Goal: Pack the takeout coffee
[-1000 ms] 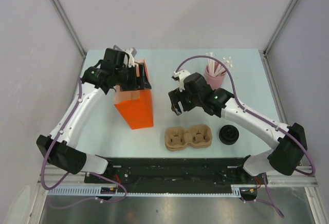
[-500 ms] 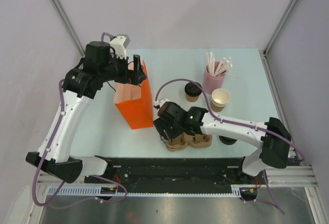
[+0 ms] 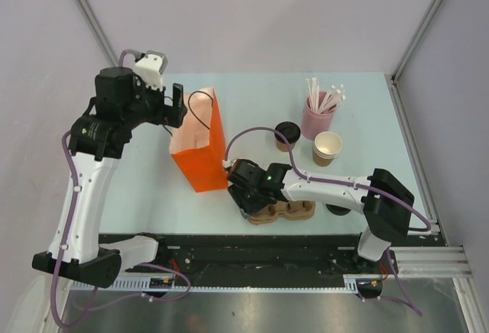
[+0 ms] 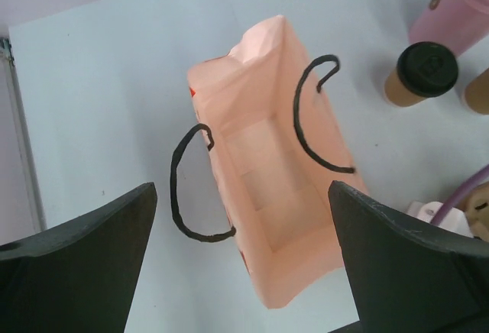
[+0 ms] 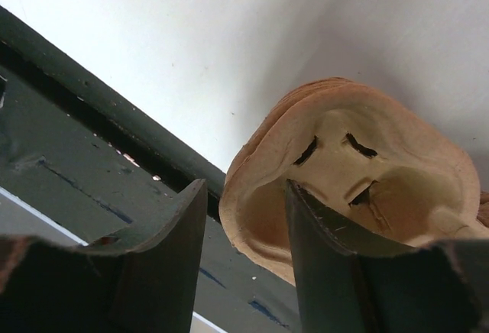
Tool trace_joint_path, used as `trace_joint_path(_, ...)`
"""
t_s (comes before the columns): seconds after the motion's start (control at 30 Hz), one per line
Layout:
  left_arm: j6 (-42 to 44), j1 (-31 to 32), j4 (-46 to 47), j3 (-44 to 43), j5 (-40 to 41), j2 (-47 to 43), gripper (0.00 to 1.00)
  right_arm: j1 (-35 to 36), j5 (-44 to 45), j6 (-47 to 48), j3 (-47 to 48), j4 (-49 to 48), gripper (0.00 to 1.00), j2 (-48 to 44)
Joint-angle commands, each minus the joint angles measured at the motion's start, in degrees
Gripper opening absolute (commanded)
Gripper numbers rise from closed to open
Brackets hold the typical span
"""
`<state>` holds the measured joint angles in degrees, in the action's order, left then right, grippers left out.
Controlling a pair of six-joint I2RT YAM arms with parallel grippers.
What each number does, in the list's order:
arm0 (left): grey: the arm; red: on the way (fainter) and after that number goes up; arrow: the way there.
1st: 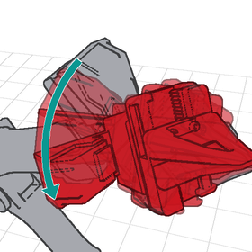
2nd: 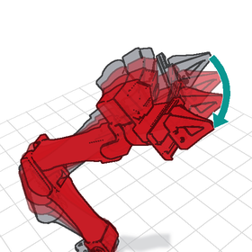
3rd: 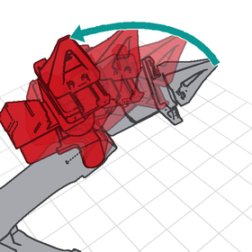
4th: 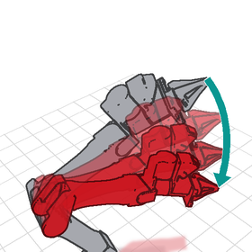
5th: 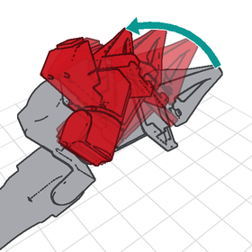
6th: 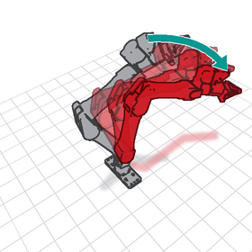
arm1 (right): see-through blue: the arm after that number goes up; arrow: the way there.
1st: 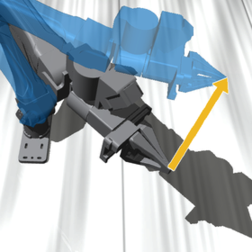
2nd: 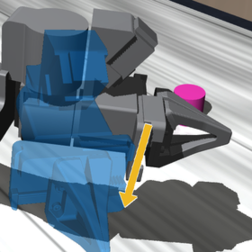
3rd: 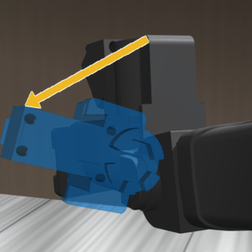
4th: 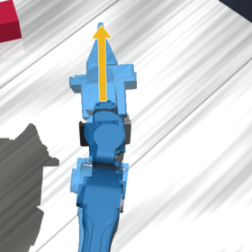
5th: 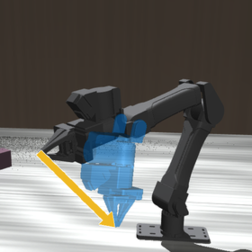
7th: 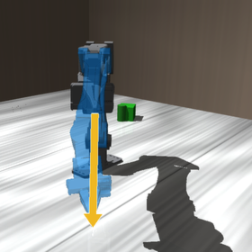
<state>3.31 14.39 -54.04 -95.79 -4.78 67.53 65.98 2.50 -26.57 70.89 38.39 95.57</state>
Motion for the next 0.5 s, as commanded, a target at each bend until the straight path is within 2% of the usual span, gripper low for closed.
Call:
trace_joint_path(0.0, 4.9, -3.0, 1.1, 2.5, -2.1, 0.7, 1.0, 0.8, -0.2, -0.1, 0.2, 0.8, 0.45, 0.8)
trace_joint_path(0.2, 5.6, -3.9, 1.6, 4.8, -3.3, 0.9, 1.0, 1.1, -0.1, 0.1, 0.3, 1.4, 0.41, -0.3)
trace_joint_path(0.3, 5.4, -4.1, 1.8, 5.2, -4.1, 0.9, 1.0, 1.1, 0.0, 1.0, 0.3, 1.7, 0.32, -1.3)
trace_joint_path(0.33, 5.4, -4.1, 1.8, 5.2, -4.3, 1.1, 1.0, 1.2, -0.1, 1.2, 0.3, 1.7, 0.36, -1.5)
trace_joint_path(0.37, 5.4, -4.0, 2.0, 5.1, -4.4, 1.2, 1.0, 1.2, -1.1, 1.6, 0.3, 1.7, 0.44, -1.7)
trace_joint_path(0.4, 5.4, -4.0, 1.9, 5.0, -4.5, 1.2, 1.0, 1.2, -1.5, 1.7, 0.3, 1.8, 0.58, -2.1)
trace_joint_path(0.47, 5.5, -4.1, 2.0, 5.0, -4.9, 1.5, 1.0, 1.2, -1.9, 1.3, 0.3, 1.7, 0.6, -3.3)
